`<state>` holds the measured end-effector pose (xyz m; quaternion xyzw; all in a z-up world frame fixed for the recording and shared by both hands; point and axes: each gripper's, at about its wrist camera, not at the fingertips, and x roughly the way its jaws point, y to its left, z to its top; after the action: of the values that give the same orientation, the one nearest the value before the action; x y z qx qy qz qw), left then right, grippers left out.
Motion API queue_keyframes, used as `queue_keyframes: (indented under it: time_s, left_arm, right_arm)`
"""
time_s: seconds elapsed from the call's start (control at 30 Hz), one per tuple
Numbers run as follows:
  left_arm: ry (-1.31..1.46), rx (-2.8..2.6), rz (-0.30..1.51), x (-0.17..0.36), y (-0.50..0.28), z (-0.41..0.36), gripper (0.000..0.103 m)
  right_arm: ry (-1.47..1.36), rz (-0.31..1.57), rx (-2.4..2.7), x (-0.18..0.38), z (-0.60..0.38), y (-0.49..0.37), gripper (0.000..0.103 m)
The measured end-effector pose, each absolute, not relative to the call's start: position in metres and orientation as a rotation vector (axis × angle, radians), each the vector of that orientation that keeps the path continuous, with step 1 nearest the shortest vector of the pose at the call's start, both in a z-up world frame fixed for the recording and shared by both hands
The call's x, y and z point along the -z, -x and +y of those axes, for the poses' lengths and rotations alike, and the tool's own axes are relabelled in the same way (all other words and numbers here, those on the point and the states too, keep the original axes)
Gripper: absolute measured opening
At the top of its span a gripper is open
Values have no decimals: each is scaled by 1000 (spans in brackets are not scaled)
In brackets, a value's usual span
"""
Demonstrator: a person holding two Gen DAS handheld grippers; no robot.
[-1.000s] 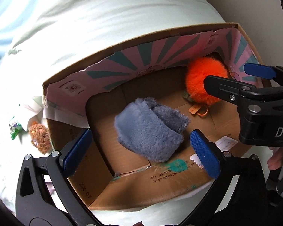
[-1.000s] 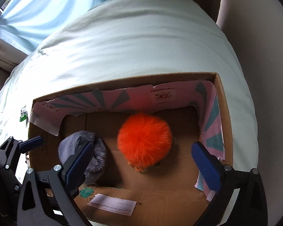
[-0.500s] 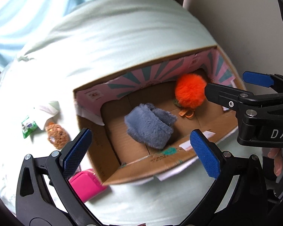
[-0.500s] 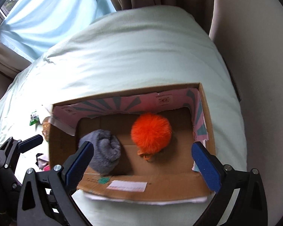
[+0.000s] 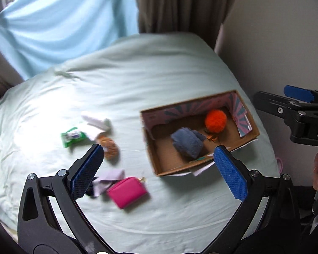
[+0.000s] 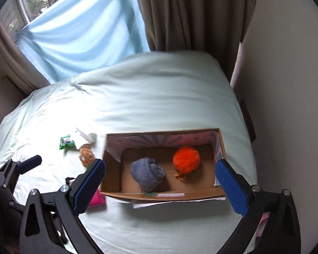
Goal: Organize soft objects
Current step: 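Withdraw both tools from the box back toward the remaining items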
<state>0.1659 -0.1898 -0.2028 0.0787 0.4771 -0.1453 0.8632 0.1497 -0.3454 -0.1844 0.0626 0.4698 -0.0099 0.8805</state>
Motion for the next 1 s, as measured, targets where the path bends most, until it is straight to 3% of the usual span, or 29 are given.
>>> queue_keyframes:
  time_s: [0.43, 1.0]
  left_arm:
    - [-56, 182, 828, 121, -95, -16, 103]
    - [-41, 267, 828, 127, -107, 130, 103]
  right_arm:
    - [-129, 823, -13, 111, -231, -80, 103]
    - [-165, 794, 131, 123, -113, -53, 103]
